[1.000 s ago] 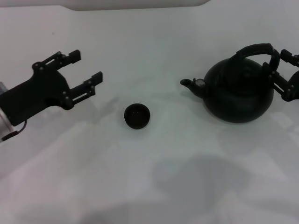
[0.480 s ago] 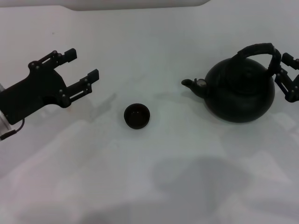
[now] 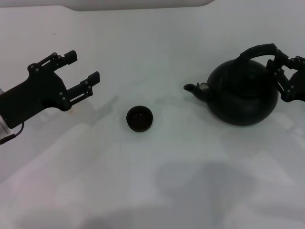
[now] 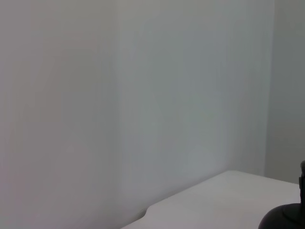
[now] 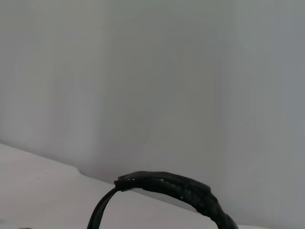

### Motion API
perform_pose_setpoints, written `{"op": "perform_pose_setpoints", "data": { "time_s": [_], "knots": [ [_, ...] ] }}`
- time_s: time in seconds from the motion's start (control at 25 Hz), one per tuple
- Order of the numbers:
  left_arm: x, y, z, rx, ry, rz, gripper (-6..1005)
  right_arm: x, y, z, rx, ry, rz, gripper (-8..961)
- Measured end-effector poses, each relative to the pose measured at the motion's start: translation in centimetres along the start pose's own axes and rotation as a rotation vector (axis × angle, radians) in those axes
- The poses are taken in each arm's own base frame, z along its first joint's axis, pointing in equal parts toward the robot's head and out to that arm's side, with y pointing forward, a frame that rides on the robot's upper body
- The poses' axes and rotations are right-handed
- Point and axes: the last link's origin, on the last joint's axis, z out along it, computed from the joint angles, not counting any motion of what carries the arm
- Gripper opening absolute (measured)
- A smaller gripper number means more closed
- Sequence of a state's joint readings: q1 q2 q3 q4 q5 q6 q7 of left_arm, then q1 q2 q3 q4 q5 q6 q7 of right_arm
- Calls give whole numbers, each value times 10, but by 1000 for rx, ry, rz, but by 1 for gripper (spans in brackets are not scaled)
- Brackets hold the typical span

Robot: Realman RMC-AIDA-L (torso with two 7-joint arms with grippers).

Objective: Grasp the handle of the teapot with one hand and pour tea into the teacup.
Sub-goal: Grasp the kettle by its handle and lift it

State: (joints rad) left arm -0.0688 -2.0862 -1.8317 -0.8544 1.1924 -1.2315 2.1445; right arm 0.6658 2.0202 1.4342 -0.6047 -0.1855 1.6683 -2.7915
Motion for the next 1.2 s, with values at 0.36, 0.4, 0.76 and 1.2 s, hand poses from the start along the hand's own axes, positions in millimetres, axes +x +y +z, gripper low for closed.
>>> {"op": "perform_pose_setpoints", "data": {
  "time_s": [0.36, 0.4, 0.76, 1.2],
  "knots": [
    [-1, 0, -1, 4, -3, -2, 742, 2, 2, -4, -1, -4, -19, 203],
    [-1, -1, -1, 5, -4, -1, 742, 2, 2, -5, 1, -5, -20, 193],
    [1, -2, 2, 2, -1, 7, 744, 3, 1, -1, -16, -9, -58, 131],
    [-22, -11, -24, 108, -35, -2, 743, -4, -2, 10, -13, -56, -98, 110]
  ]
}}
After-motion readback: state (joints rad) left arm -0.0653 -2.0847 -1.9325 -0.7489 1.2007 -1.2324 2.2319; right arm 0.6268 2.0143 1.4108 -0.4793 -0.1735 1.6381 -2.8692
